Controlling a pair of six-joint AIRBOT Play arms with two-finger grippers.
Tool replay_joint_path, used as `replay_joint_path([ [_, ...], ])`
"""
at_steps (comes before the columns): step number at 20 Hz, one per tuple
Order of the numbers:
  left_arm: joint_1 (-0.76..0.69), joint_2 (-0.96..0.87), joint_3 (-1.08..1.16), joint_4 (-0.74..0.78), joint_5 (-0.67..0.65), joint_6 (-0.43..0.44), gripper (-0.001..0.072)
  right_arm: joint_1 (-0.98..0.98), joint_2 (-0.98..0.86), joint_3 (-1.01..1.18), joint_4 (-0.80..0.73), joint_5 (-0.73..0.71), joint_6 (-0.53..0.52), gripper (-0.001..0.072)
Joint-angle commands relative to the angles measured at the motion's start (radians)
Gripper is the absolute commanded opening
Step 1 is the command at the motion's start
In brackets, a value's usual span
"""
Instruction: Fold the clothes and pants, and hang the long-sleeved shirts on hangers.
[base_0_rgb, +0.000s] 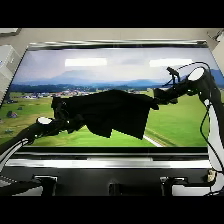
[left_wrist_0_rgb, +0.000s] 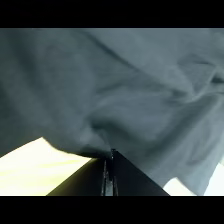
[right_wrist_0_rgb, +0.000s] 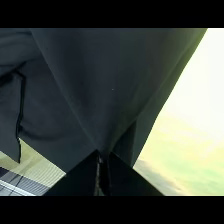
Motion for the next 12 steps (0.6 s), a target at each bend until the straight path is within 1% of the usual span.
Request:
replay_joint_path([
  [1, 0.009, -0.010, 0.103, -0.006, -0.087, 0.030, 0.0018, 0.001, 0.022, 0.000, 0.009, -0.003, -0.025, 0.0035],
  [3, 0.047, 0.003, 0.230, -0.003, -0.176, 0.033, 0.0017, 0.001, 0.064, 0.000, 0.028, -0.037, -0.059, 0.0034],
  [5, 0.112, 0.019, 0.408, 0.011, -0.254, 0.017, 0.0017, 0.001, 0.140, 0.000, 0.025, -0.134, -0.102, 0.0034],
  [6, 0.151, 0.022, 0.519, 0.032, -0.292, -0.001, 0.0017, 0.001, 0.189, 0.002, 0.016, -0.208, -0.113, 0.0034],
  [9, 0.269, 0.021, 0.958, 0.243, -0.400, -0.163, 0.0016, 0.001, 0.341, 0.047, 0.010, -0.417, -0.125, 0.0034],
  [10, 0.302, 0.021, 1.109, 0.314, -0.443, -0.195, 0.0016, 0.001, 0.392, 0.072, 0.015, -0.459, -0.116, 0.0034],
  [12, 0.362, 0.022, 1.416, 0.414, -0.558, -0.200, 0.0017, 0.001, 0.499, 0.137, 0.006, -0.473, -0.116, 0.0034],
])
